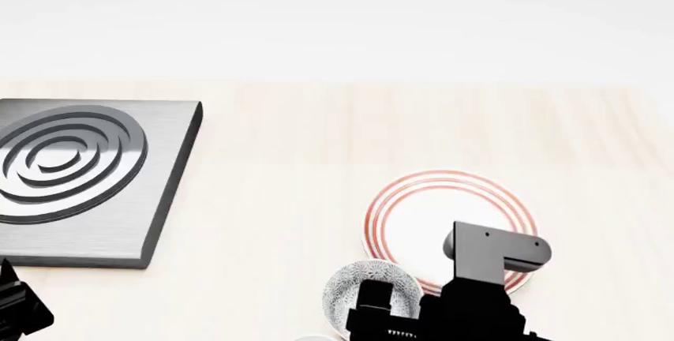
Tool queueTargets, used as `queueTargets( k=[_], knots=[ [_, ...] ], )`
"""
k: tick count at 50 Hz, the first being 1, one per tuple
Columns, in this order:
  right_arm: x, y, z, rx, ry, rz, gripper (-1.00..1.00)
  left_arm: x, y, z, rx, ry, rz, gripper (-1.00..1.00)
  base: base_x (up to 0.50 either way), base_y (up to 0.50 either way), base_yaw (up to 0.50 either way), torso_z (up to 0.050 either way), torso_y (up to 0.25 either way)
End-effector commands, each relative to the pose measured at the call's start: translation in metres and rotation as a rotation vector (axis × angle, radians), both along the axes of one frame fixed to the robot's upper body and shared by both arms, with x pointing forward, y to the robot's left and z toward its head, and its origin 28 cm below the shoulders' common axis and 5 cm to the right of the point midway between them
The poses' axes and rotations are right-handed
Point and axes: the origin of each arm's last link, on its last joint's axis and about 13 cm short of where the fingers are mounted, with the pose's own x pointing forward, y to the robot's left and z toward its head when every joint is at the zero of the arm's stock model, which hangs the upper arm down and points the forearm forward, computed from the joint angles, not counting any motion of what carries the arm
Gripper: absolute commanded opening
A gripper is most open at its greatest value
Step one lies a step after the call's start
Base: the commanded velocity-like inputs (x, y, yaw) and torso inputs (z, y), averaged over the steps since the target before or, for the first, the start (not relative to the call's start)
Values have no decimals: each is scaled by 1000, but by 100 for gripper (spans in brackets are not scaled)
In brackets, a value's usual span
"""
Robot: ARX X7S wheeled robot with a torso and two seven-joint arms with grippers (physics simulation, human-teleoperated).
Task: Pick the akita bowl between the plate and the ramekin and place it on the plate.
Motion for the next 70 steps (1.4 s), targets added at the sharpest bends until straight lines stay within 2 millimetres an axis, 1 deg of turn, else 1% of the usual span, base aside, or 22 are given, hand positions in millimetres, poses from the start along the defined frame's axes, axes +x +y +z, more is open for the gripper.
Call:
queueTargets(
  k=[1,20,28,29,52,56,70],
  knots=[
    [0,-1,-3,0,14,2,100,0,0,0,-1,1,-1,100,0,0,0,0,0],
    [0,-2,-9,11,29,4,100,0,0,-1,-1,0,0,100,0,0,0,0,0],
    [-1,-2,-8,16,30,11,100,0,0,0,0,1,-1,100,0,0,0,0,0],
    [-1,-3,-7,6,16,-7,-100,0,0,-1,-1,1,0,100,0,0,0,0,0],
    [-6,1,2,-24,-76,23,-100,0,0,-1,1,0,0,100,0,0,0,0,0],
    [-6,1,7,-19,-95,19,-100,0,0,0,1,1,0,100,0,0,0,0,0],
    [2,1,39,45,-179,-21,-100,0,0,0,2,0,0,100,0,0,0,0,1]
  ],
)
